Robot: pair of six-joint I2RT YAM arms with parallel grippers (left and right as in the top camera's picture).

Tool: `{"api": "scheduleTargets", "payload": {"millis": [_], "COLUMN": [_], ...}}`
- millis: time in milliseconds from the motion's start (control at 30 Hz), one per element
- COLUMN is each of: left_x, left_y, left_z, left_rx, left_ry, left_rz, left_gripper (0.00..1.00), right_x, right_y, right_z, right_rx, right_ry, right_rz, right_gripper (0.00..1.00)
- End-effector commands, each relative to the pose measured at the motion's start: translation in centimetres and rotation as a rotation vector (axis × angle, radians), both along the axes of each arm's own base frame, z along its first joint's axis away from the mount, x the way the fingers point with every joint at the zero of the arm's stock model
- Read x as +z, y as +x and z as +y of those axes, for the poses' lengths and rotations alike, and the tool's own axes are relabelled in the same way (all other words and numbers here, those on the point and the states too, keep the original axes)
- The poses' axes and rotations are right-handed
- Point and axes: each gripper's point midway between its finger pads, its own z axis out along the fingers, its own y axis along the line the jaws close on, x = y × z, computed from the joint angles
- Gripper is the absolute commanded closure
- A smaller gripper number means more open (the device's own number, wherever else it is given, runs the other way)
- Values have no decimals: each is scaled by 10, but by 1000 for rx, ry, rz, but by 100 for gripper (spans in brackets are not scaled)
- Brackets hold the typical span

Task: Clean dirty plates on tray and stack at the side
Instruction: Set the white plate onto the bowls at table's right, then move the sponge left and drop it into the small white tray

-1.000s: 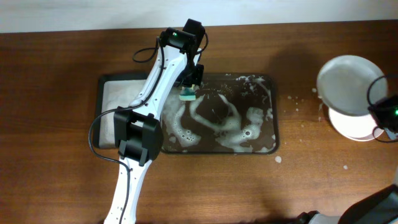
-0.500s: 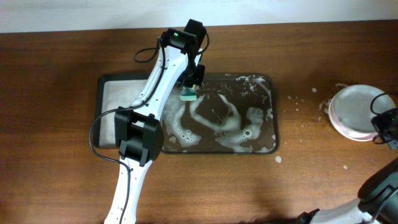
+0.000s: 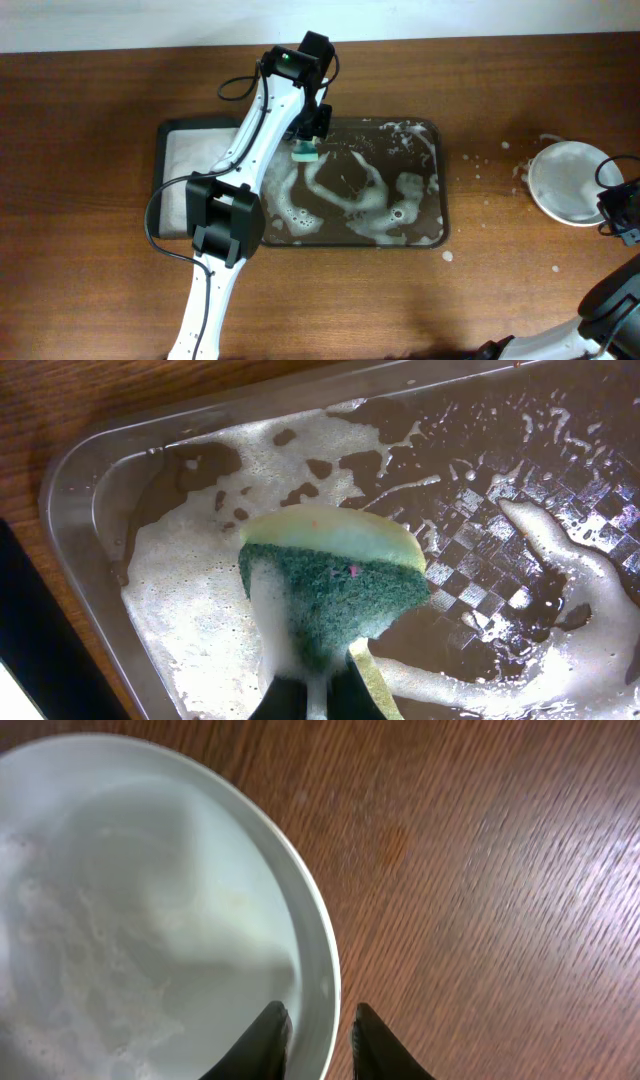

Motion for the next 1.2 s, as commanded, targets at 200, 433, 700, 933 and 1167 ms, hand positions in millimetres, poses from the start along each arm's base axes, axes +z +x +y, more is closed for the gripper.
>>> {"api": "scheduleTargets", "payload": {"millis": [200,433,700,933,1167], "left_x": [13,56,89,122,78], "left_y": [-5,-17,-39,-34,-54], "left_z": [-3,12,64,108,168], "left_rx": [3,19,96,189,299], "left_ry": [-17,-24,36,25,123], "left_rz": [1,-17,28,-42,127], "left_gripper": [99,99,99,99,99], "right_x": [50,120,129,128,122], "right_y": [62,84,93,99,102], "right_z": [68,139,207,247,251], "right_rx": [286,555,738,842,852], "right_ry": [173,64,71,93,77], "right_rz": [-267,-328,-306,-297,-271], "right_gripper": [62,57,47,46,43]}}
